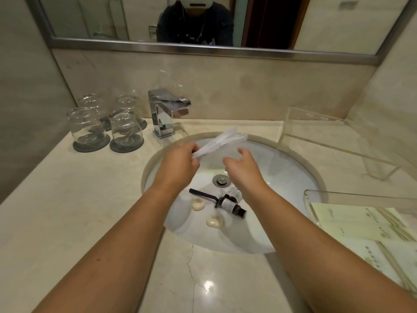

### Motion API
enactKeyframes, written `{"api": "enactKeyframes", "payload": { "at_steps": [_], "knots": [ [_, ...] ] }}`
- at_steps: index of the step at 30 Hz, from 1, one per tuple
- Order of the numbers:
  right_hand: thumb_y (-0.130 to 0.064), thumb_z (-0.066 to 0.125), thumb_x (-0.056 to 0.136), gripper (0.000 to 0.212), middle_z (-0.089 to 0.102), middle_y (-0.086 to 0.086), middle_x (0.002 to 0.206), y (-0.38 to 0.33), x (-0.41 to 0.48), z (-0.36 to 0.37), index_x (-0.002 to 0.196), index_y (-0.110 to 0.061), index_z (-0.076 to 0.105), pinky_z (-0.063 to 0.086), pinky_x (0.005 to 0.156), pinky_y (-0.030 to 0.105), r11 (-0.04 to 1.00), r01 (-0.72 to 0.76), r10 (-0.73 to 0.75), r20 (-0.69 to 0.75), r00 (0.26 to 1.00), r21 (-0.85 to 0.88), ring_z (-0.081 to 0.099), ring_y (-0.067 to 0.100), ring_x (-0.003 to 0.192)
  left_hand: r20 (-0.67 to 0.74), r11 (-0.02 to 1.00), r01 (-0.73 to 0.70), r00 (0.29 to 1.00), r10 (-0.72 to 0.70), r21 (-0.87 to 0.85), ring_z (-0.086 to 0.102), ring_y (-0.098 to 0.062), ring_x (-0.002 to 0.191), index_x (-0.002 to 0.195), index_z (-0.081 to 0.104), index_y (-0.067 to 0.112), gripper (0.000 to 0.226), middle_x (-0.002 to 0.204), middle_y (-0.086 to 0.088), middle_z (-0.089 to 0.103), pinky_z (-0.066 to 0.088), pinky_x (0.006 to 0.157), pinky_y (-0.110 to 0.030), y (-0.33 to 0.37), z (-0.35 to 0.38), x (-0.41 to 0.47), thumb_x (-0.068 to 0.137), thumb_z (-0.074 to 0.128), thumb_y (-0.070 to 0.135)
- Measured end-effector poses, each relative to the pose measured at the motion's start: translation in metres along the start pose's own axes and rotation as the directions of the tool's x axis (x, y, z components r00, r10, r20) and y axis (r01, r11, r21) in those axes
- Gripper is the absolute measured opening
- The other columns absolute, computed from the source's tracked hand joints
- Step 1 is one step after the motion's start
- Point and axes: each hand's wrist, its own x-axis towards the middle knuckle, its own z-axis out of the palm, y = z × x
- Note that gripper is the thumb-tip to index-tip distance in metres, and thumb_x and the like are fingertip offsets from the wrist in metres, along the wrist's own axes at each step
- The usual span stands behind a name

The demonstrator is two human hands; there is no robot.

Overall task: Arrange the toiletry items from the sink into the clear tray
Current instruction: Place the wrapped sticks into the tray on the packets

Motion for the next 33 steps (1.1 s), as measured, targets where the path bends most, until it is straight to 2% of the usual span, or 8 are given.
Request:
{"api": "enactKeyframes", "payload": {
  "at_steps": [2, 6, 8, 11, 16, 22, 29, 33],
  "knots": [
    [-0.033, 0.057, 0.093, 0.069, 0.065, 0.001, 0.105, -0.011, -0.003, -0.019, 0.154, -0.026, 0.026, 0.058, 0.088, 0.044, 0.98, -0.025, 0.031, -0.029, 0.999, 0.197, 0.071, 0.022, 0.095, -0.088, 0.997, -0.057, 0.995, 0.053, -0.053, 0.052, -0.004, 0.071, 0.106, 0.066, 0.027, 0.015, 0.097, 0.009, 0.063, 0.03, 0.055, -0.013, 0.013, -0.008, -0.007, 0.096, 0.06, 0.017],
    [-0.039, 0.058, 0.098, 0.05, 0.064, 0.016, 0.117, -0.032, -0.028, -0.067, 0.135, -0.006, 0.051, 0.059, 0.063, 0.036, 0.855, -0.014, 0.014, 0.005, 1.0, 0.518, 0.074, 0.028, 0.087, -0.198, 0.958, -0.285, 0.942, 0.271, -0.044, 0.056, -0.013, 0.089, 0.111, 0.069, 0.019, 0.023, 0.1, 0.005, 0.062, 0.047, 0.075, -0.028, 0.03, -0.007, -0.016, 0.09, 0.065, 0.011],
    [-0.041, 0.057, 0.099, 0.037, 0.069, 0.015, 0.103, -0.034, -0.045, -0.093, 0.116, -0.008, 0.062, 0.057, 0.059, 0.034, 0.806, 0.003, -0.013, 0.013, 1.0, 0.592, 0.071, 0.028, 0.078, -0.222, 0.916, -0.4, 0.895, 0.386, -0.02, 0.056, -0.018, 0.092, 0.11, 0.069, 0.014, 0.026, 0.099, 0.002, 0.063, 0.045, 0.077, -0.028, 0.043, -0.003, -0.025, 0.086, 0.066, 0.004],
    [-0.044, 0.059, 0.096, 0.034, 0.07, 0.01, 0.08, -0.026, -0.069, -0.128, 0.1, -0.011, 0.066, 0.056, 0.059, 0.032, 0.798, 0.002, -0.004, 0.002, 1.0, 0.603, 0.069, 0.023, 0.068, -0.261, 0.844, -0.535, 0.812, 0.522, 0.025, 0.059, -0.023, 0.094, 0.11, 0.072, 0.01, 0.031, 0.099, -0.002, 0.065, 0.047, 0.077, -0.029, 0.061, 0.001, -0.039, 0.083, 0.067, -0.004],
    [-0.059, 0.064, 0.086, 0.051, 0.07, 0.005, 0.08, -0.008, -0.096, -0.177, 0.105, -0.011, 0.068, 0.056, 0.054, 0.028, 0.823, -0.05, 0.047, 0.019, 0.999, 0.567, 0.073, 0.019, 0.07, -0.263, 0.693, -0.705, 0.647, 0.716, 0.153, 0.061, -0.029, 0.086, 0.114, 0.074, 0.008, 0.033, 0.1, -0.006, 0.069, 0.05, 0.067, -0.043, 0.084, 0.011, -0.061, 0.085, 0.067, -0.006],
    [-0.028, 0.074, 0.087, 0.027, 0.07, 0.01, 0.09, 0.017, -0.12, -0.219, 0.103, -0.008, 0.068, 0.054, 0.05, 0.023, 0.83, -0.023, 0.036, -0.011, 0.999, 0.557, 0.07, 0.019, 0.07, -0.188, 0.559, -0.8, 0.528, 0.828, 0.217, 0.059, -0.03, 0.086, 0.119, 0.074, 0.013, 0.035, 0.109, -0.011, 0.069, 0.044, 0.066, -0.041, 0.116, 0.023, -0.086, 0.088, 0.069, -0.001],
    [-0.011, 0.068, 0.091, 0.018, 0.068, 0.012, 0.091, 0.047, -0.133, -0.26, 0.109, -0.007, 0.064, 0.059, 0.061, 0.029, 0.777, 0.063, 0.034, -0.142, 0.989, 0.627, 0.07, 0.023, 0.069, 0.005, 0.725, -0.682, 0.728, 0.685, -0.095, 0.05, -0.019, 0.127, 0.147, 0.049, 0.032, 0.063, 0.143, 0.002, 0.051, 0.048, 0.1, -0.043, 0.138, 0.037, -0.095, 0.09, 0.072, 0.043],
    [-0.012, 0.064, 0.094, 0.013, 0.064, 0.014, 0.094, 0.062, -0.136, -0.287, 0.107, -0.009, 0.061, 0.06, 0.063, 0.03, 0.764, 0.083, 0.074, -0.214, 0.974, 0.64, 0.068, 0.026, 0.074, 0.11, 0.805, -0.525, 0.815, 0.569, -0.275, 0.052, 0.005, 0.119, 0.152, 0.03, 0.043, 0.082, 0.135, 0.023, 0.051, 0.053, 0.092, -0.022, 0.154, 0.041, -0.09, 0.083, 0.072, 0.054]
  ]
}}
